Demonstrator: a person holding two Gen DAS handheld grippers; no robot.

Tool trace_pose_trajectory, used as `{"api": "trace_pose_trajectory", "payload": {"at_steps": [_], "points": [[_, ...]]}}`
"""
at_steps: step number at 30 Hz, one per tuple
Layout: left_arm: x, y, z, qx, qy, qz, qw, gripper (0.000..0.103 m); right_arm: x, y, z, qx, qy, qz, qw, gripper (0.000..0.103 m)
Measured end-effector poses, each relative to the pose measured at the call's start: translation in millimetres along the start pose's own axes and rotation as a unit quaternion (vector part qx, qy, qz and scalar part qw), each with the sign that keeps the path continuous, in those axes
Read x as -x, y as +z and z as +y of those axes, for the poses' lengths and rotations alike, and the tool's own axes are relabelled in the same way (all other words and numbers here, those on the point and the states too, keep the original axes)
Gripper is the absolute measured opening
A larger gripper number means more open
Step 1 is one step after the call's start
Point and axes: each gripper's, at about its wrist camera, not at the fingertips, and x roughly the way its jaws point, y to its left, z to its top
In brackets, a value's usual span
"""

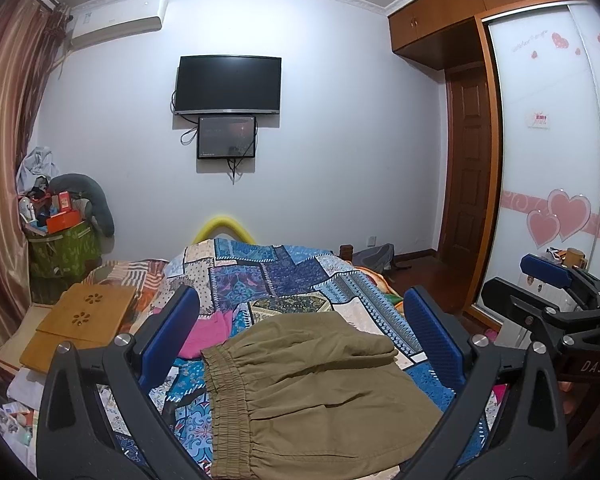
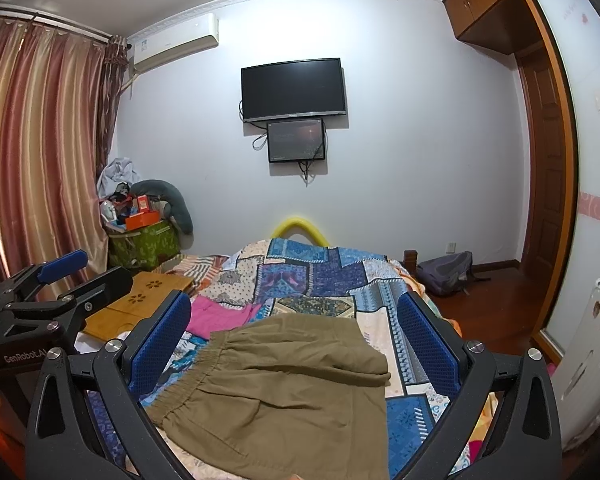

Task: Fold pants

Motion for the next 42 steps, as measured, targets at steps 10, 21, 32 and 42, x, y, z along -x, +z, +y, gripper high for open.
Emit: {"api": "trace_pose_trajectory", "payload": {"at_steps": [10, 21, 32, 42], "points": [[-70.6, -9.6, 24.1, -0.014, 0.026, 0.063, 0.9976, 0.103, -37.8, -19.3, -27.2, 0.001, -0.036, 0.049, 0.998, 0.103], [-190.0, -69.1, 86.9, -0.006, 0.067, 0.202, 0.9772, 0.103, -124.0, -77.4, -99.0, 0.055, -0.103, 0.195, 0.974, 0.103], [-272.1, -146.2, 125.6, -0.015, 0.062, 0.35, 0.9347, 0.103, -202.7, -150.8, -133.5, -0.005, -0.064, 0.306, 0.95, 0.086], [-298.4, -175.6, 127.4, 0.018, -0.006, 0.406, 0.9137, 0.091, -248.1, -175.8, -159.9, -0.061, -0.009, 0.355, 0.933, 0.052]]}}
